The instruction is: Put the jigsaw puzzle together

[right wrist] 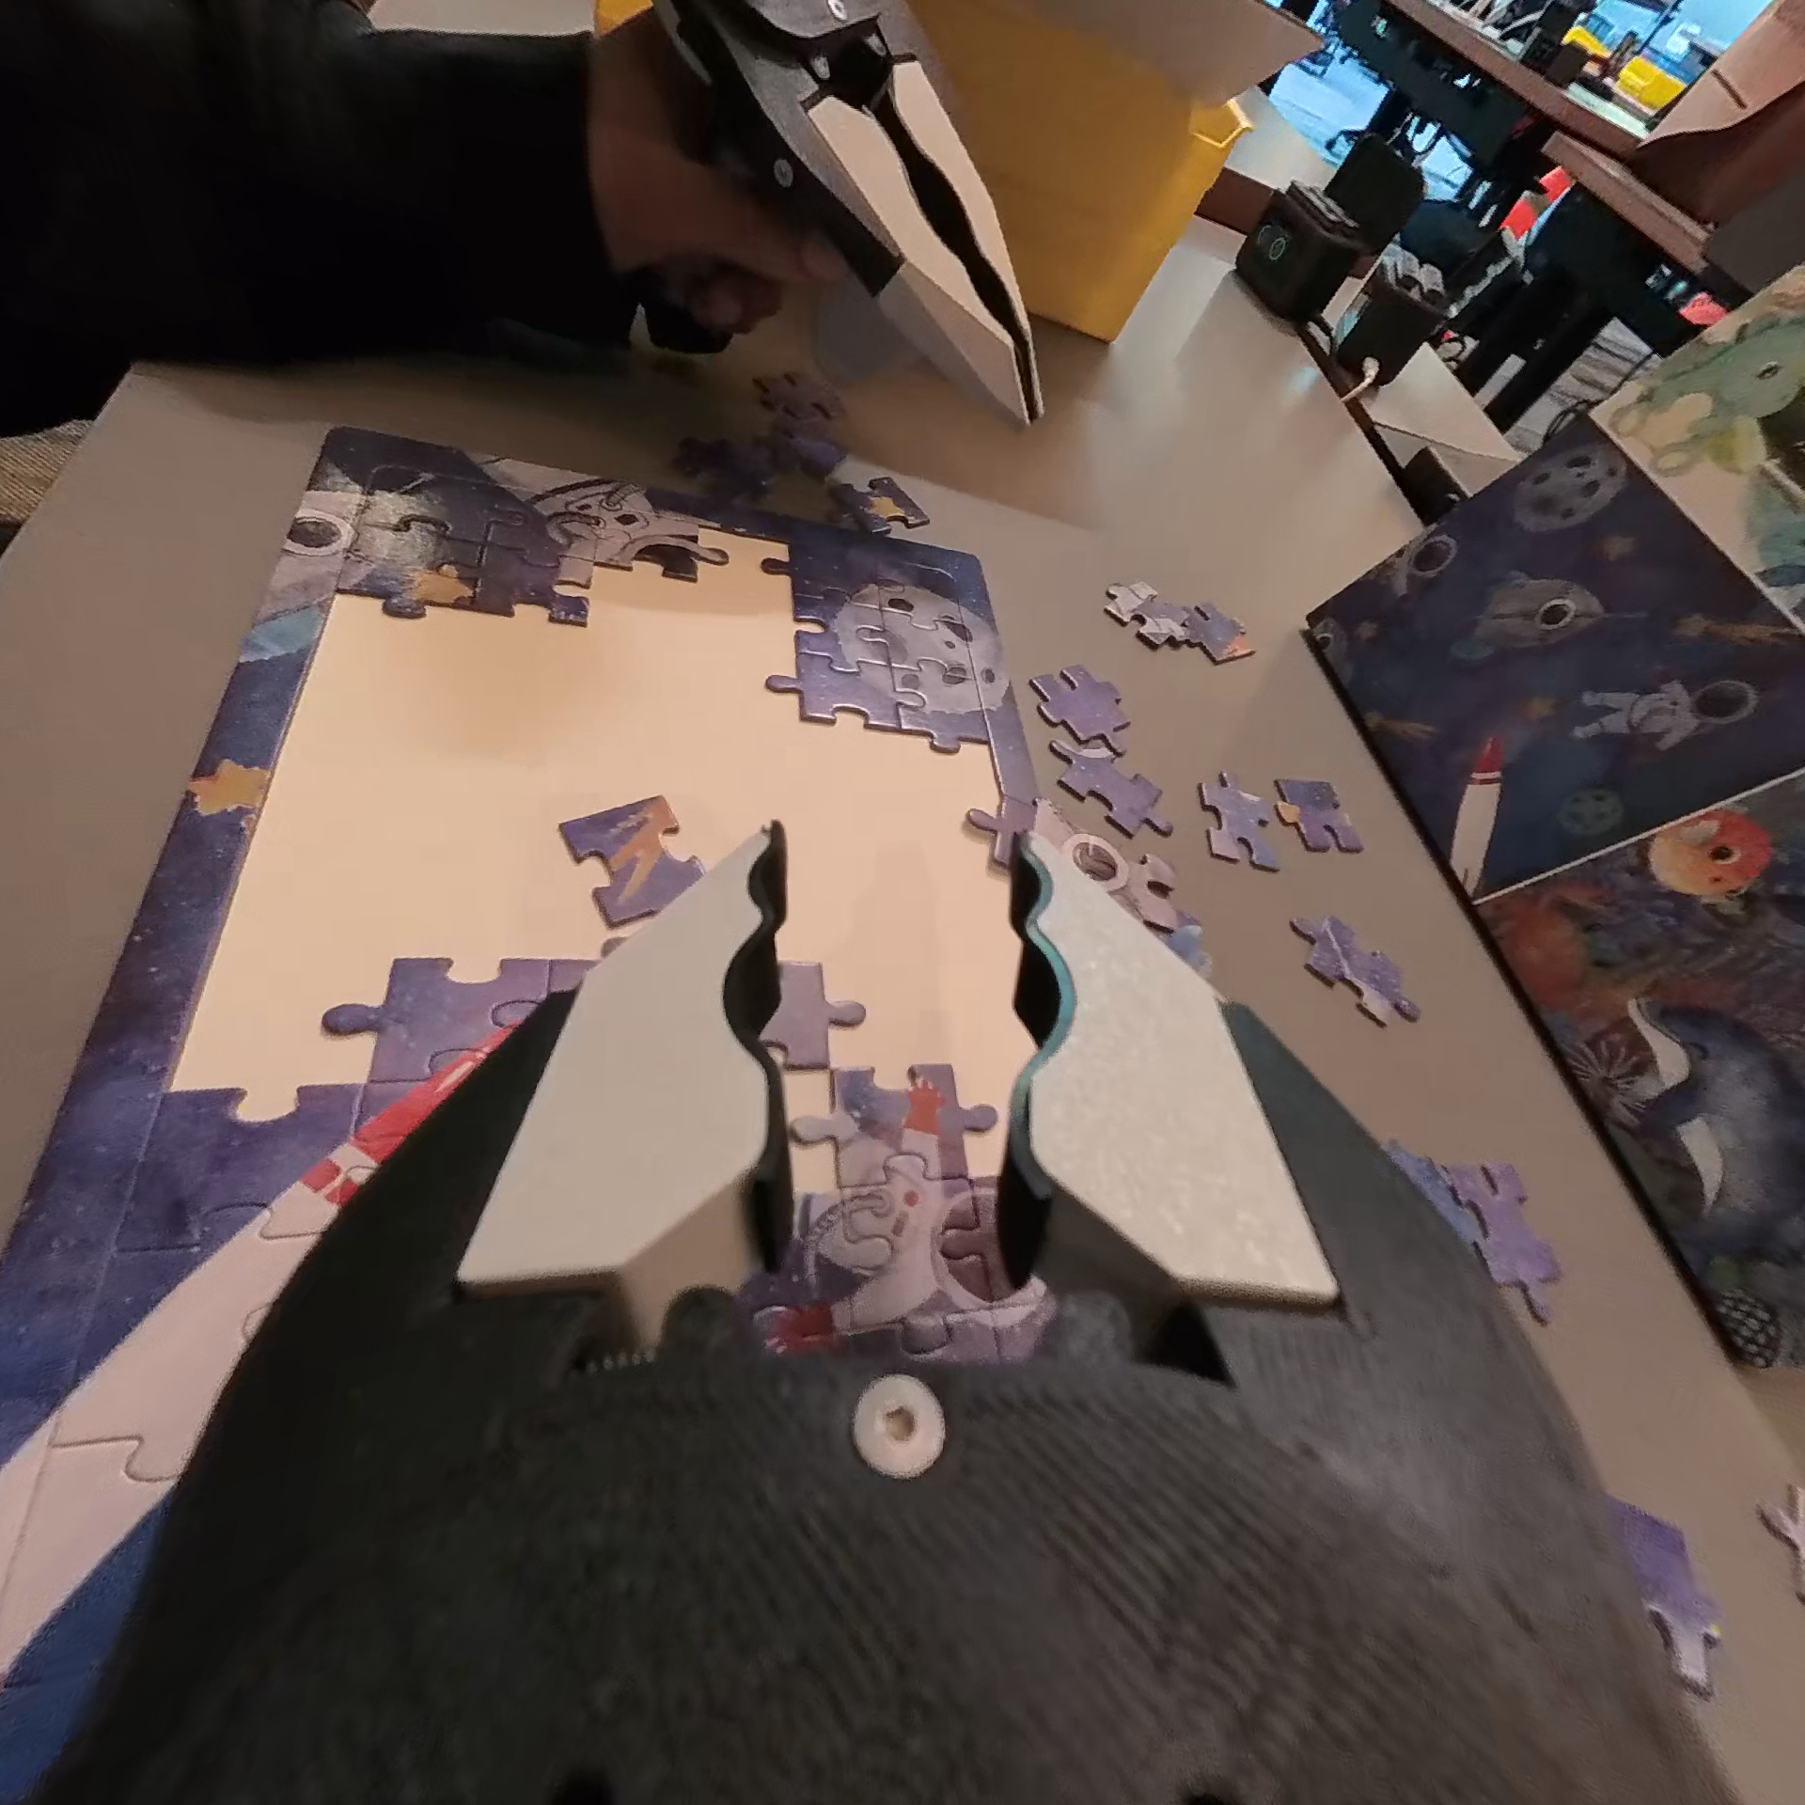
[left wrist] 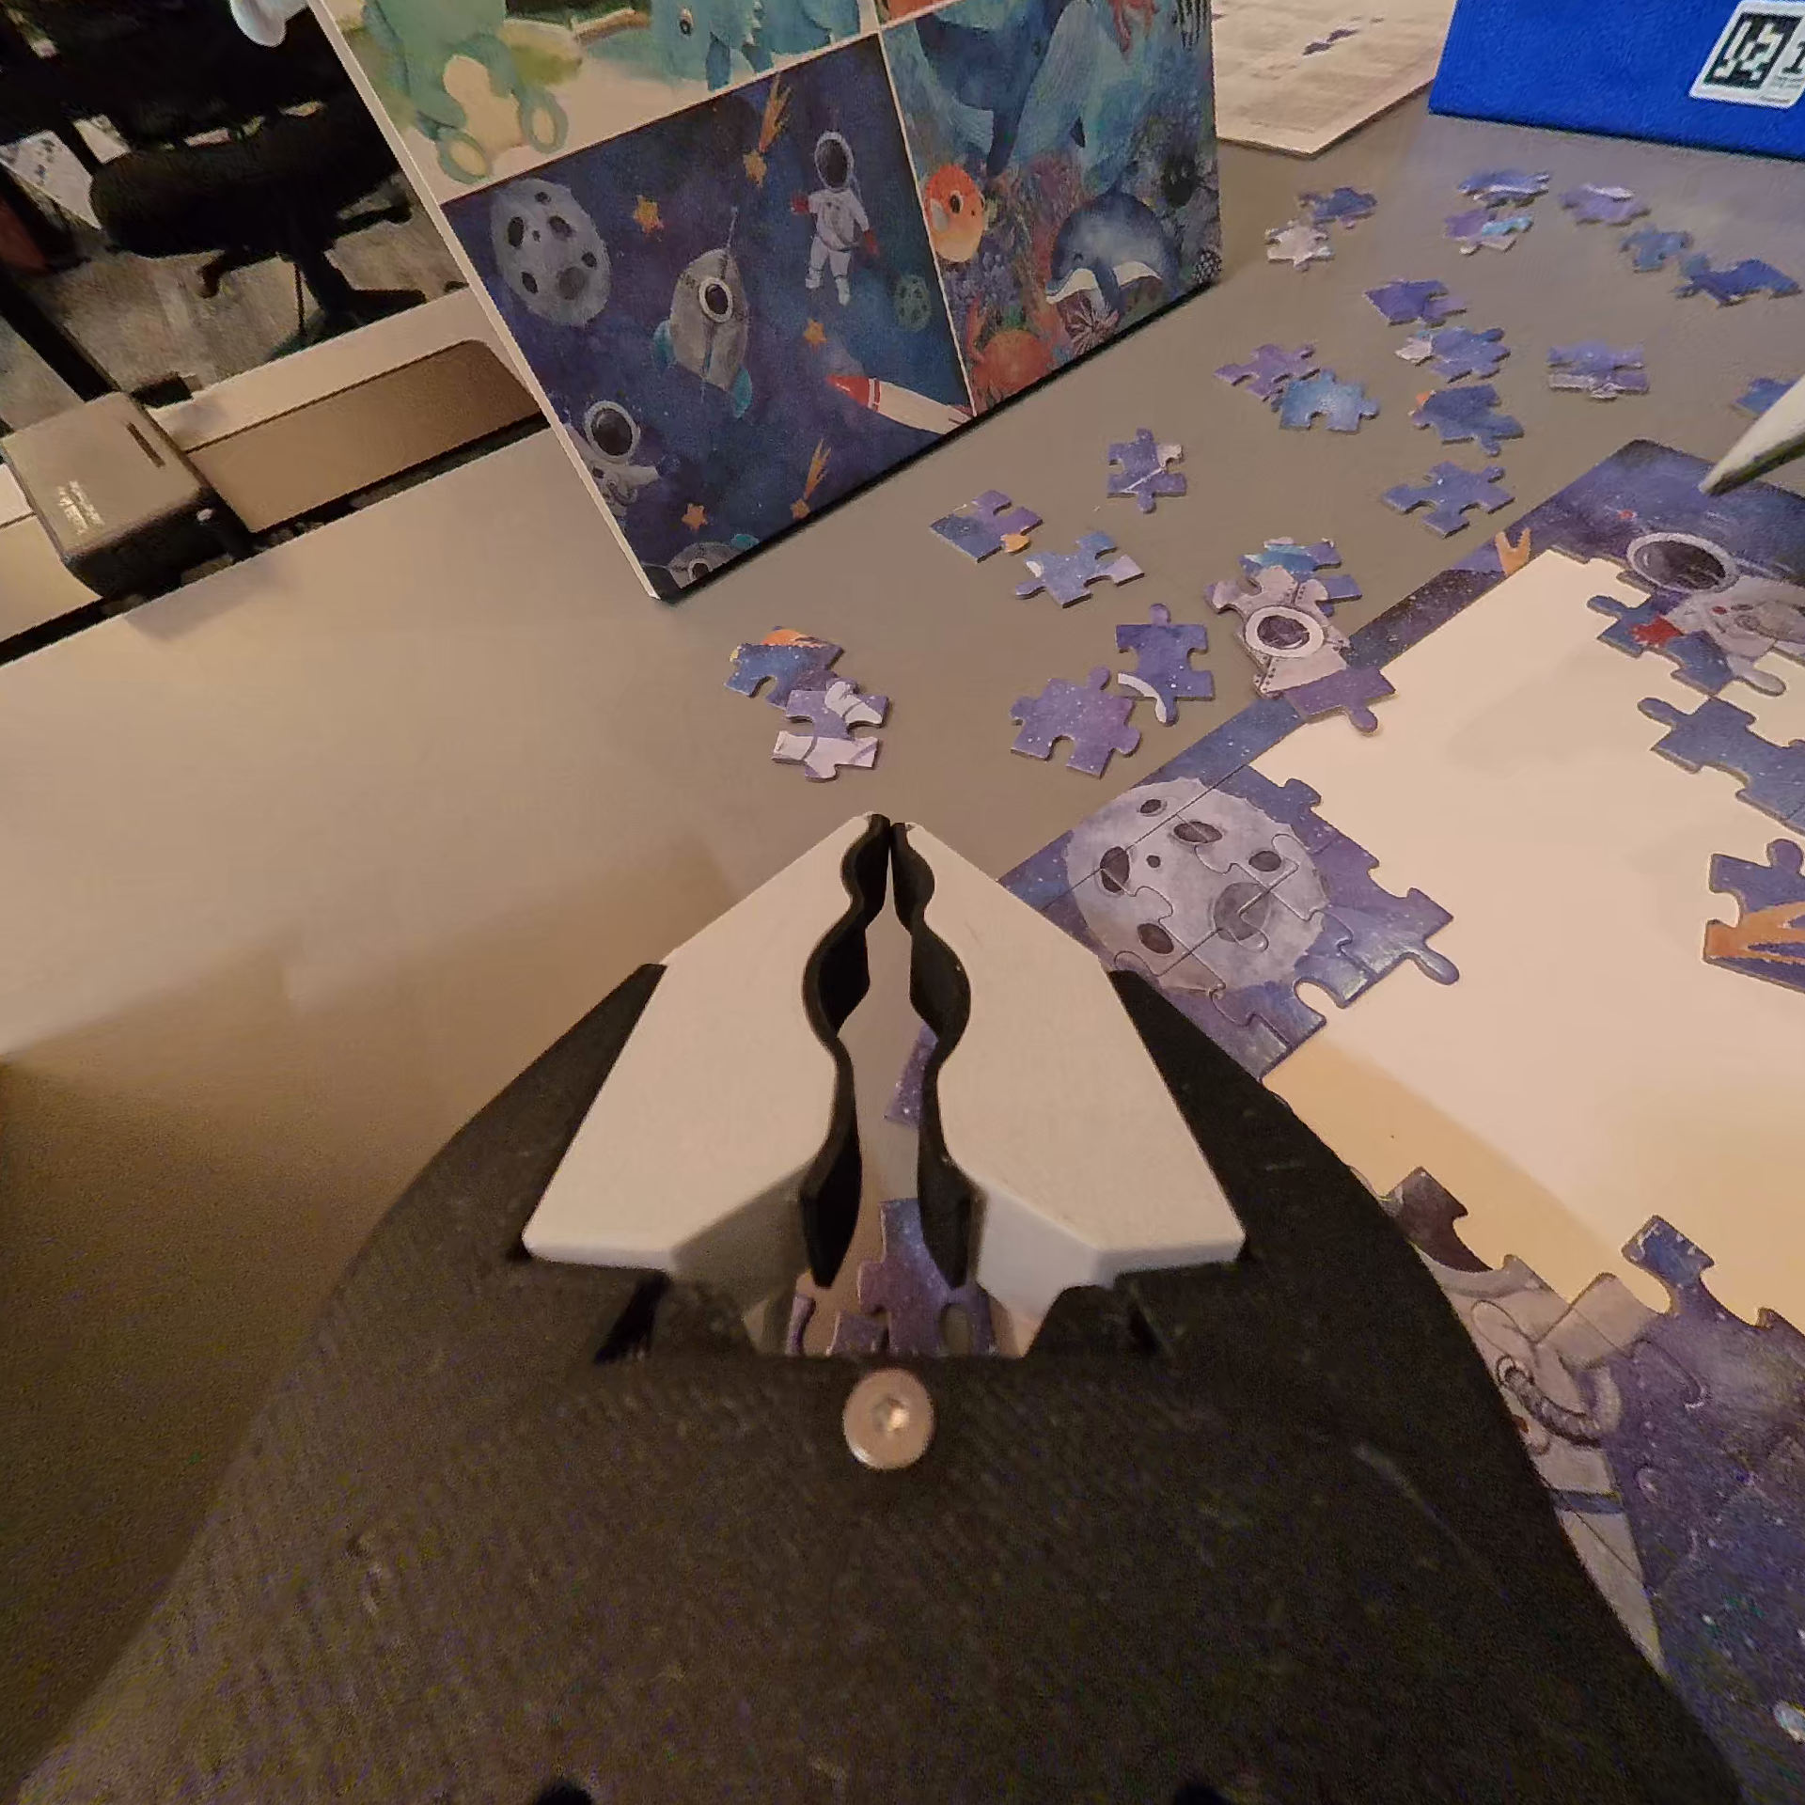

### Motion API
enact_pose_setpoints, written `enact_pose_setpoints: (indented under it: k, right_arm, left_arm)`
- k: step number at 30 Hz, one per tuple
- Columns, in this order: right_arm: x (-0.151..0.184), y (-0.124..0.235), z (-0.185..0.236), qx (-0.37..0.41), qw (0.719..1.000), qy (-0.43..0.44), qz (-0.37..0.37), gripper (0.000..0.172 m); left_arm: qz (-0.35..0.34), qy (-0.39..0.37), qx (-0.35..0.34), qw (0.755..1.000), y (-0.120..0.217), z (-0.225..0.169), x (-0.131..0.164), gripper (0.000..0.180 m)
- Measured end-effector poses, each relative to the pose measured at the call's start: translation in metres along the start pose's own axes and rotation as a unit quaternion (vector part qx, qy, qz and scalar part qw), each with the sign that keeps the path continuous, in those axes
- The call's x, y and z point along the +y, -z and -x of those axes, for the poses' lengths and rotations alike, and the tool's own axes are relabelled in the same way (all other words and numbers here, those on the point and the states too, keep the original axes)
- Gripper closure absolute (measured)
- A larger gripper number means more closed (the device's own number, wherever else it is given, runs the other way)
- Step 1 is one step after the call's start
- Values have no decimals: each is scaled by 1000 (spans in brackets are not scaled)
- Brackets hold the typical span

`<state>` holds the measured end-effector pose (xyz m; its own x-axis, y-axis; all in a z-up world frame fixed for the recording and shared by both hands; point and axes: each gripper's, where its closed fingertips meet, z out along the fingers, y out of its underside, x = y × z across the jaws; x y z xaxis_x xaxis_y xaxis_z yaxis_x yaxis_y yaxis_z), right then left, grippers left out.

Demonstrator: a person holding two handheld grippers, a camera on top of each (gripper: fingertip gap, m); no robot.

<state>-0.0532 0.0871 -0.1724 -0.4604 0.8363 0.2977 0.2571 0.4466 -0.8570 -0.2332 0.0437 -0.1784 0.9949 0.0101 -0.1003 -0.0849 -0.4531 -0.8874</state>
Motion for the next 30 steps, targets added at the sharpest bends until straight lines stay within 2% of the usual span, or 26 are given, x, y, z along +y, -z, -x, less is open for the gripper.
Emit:
enact_pose_setpoints:
  k: [6,14,20,30]
  right_arm:
    - [0,9,-25,58,998,-24,-11,137]
    - [-1,44,-67,119,985,-112,-54,172]
    - [2,69,-94,170,972,-142,-79,172]
    - [0,68,-91,155,972,-151,-89,172]
  left_arm:
    - [-1,0,-1,1000,0,0,0,180]
    - [-2,-2,-1,1000,0,0,-1,180]
    - [0,-3,-1,1000,0,0,0,180]
    - [1,-5,-1,1000,-1,-1,0,180]
